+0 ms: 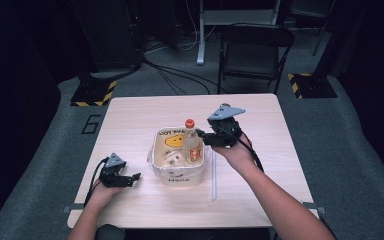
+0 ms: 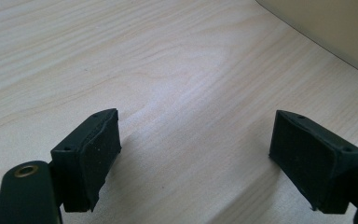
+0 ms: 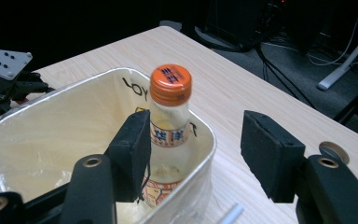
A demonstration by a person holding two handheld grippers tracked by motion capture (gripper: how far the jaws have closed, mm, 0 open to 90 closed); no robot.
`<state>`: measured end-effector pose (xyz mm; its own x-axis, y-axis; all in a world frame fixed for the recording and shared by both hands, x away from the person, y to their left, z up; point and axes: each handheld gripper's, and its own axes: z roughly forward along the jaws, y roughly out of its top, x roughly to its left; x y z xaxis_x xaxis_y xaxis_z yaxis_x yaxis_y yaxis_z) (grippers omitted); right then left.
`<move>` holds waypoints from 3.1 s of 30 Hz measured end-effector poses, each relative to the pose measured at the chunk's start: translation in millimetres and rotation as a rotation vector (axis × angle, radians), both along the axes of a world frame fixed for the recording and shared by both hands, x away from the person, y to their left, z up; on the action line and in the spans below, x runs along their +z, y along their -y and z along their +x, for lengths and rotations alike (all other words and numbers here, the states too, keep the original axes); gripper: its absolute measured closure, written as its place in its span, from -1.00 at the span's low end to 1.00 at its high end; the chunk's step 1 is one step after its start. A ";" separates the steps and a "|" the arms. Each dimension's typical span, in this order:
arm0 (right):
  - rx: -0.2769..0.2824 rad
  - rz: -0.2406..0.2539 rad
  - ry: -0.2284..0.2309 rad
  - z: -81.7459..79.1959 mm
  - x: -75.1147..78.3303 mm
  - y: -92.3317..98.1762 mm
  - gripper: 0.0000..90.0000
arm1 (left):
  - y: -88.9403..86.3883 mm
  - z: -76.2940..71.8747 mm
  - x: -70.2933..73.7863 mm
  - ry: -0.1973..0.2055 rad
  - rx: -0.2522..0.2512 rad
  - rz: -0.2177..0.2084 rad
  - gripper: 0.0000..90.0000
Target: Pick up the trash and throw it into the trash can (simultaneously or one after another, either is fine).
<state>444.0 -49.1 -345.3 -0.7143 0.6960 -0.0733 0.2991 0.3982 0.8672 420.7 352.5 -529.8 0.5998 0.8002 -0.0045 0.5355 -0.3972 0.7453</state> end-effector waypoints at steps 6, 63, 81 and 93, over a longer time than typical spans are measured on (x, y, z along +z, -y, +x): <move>-0.036 0.014 0.004 -5.1 -5.5 16.6 -0.05 | 0.1 0.0 0.0 0.000 0.000 0.000 -0.64; -0.133 0.032 -0.167 -39.2 -132.2 45.3 0.12 | 0.9 -0.8 -0.1 -0.005 0.009 -0.004 -0.64; -0.132 0.018 -0.219 -43.8 -154.9 33.5 0.25 | 0.6 -0.6 -0.1 -0.002 0.005 -0.001 -0.64; -0.181 -0.002 -0.230 -41.0 -165.6 25.3 0.34 | 0.6 -0.6 -0.1 -0.002 0.005 -0.001 -0.64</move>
